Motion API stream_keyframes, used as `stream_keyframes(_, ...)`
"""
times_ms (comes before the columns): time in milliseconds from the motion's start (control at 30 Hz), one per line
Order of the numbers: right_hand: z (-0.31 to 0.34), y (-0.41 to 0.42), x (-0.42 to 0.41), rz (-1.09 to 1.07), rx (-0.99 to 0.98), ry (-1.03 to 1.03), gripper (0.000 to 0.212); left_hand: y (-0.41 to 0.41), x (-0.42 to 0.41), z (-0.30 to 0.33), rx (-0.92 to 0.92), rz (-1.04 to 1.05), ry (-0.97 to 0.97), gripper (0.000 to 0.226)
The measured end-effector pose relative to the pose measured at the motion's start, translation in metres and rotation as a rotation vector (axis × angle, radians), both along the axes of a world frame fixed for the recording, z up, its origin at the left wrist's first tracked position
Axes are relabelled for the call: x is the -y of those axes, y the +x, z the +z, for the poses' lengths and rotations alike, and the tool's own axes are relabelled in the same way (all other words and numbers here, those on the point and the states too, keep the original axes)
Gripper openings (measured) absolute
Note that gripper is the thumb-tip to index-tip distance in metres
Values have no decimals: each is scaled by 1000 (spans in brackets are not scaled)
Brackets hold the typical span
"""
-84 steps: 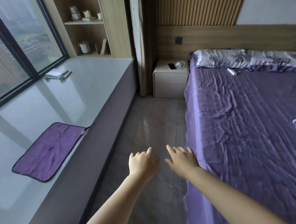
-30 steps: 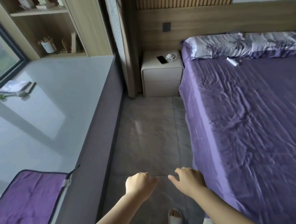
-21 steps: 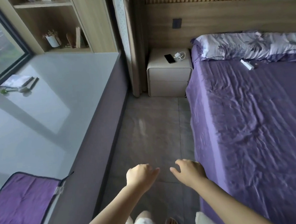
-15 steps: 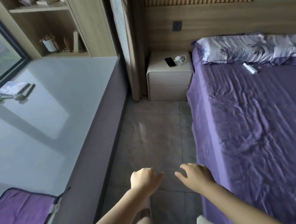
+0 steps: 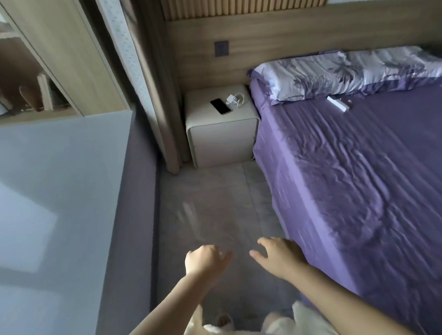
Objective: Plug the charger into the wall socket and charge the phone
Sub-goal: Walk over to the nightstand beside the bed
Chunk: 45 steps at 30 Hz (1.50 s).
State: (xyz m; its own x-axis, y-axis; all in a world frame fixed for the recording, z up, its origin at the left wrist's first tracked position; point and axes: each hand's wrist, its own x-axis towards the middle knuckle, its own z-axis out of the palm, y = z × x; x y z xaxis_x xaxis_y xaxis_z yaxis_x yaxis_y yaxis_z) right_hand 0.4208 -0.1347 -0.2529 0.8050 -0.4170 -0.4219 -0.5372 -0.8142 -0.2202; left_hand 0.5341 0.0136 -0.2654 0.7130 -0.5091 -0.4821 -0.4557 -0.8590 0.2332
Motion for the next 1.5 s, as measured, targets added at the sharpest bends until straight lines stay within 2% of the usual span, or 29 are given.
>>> stream_keyframes(200,1,49,16,-45,-35,30,52,50,23,3,-27,-50,31,47)
stream_keyframes(333,0,88,45,-32,-31,46,53,89,53,3,-19,-12,50,51)
stream_keyframes(700,1,193,185,69,-11,16,53,180,186,11,32,38,31,50)
stream_keyframes(900,4,231,236,85,-46,12,52,212,238,7,-9,48,74,48)
stream_keyframes(1133,-3,304,283,12,-42,31,57,287,283,4,-15,17,98,47)
stream_keyframes(1500,-15,422,327,-99,-58,56,49,416,343,-14,-24,-83,86,53)
